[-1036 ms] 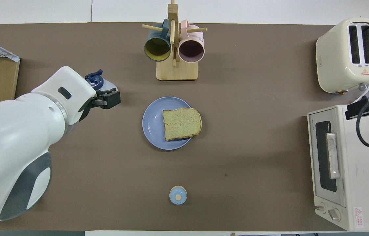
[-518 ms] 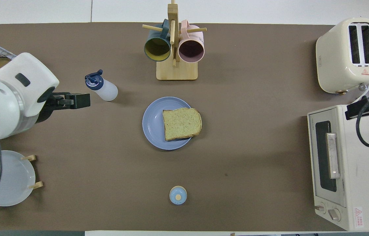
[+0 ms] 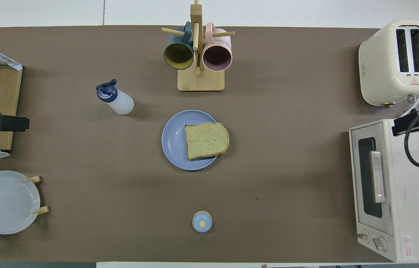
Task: Put bread on plate and add seasoning
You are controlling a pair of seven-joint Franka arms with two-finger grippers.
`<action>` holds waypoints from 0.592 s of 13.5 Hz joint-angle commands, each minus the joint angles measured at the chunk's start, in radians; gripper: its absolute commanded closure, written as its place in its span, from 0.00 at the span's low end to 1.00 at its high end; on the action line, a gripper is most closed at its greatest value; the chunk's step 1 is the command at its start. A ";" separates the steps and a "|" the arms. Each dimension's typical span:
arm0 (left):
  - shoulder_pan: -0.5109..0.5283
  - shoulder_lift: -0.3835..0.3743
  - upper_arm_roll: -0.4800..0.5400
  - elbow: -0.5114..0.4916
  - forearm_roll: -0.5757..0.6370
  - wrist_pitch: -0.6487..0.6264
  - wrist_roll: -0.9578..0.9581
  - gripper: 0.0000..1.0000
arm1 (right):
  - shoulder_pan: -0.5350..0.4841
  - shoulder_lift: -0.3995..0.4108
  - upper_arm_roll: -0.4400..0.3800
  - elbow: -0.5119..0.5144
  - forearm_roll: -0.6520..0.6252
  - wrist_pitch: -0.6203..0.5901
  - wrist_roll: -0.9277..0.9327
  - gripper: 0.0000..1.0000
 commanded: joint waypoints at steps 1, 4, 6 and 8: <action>0.049 -0.032 -0.003 -0.009 -0.019 -0.051 0.053 0.00 | -0.010 -0.011 0.001 -0.014 0.019 0.002 -0.030 0.00; 0.051 -0.040 0.002 -0.045 -0.022 -0.103 0.053 0.00 | -0.009 -0.011 0.001 -0.014 0.019 0.002 -0.030 0.00; 0.051 -0.039 0.002 -0.060 -0.022 -0.112 0.052 0.00 | -0.010 -0.011 0.001 -0.014 0.019 0.002 -0.030 0.00; 0.051 -0.049 0.000 -0.075 -0.022 -0.134 0.052 0.00 | -0.009 -0.011 0.001 -0.014 0.019 0.002 -0.030 0.00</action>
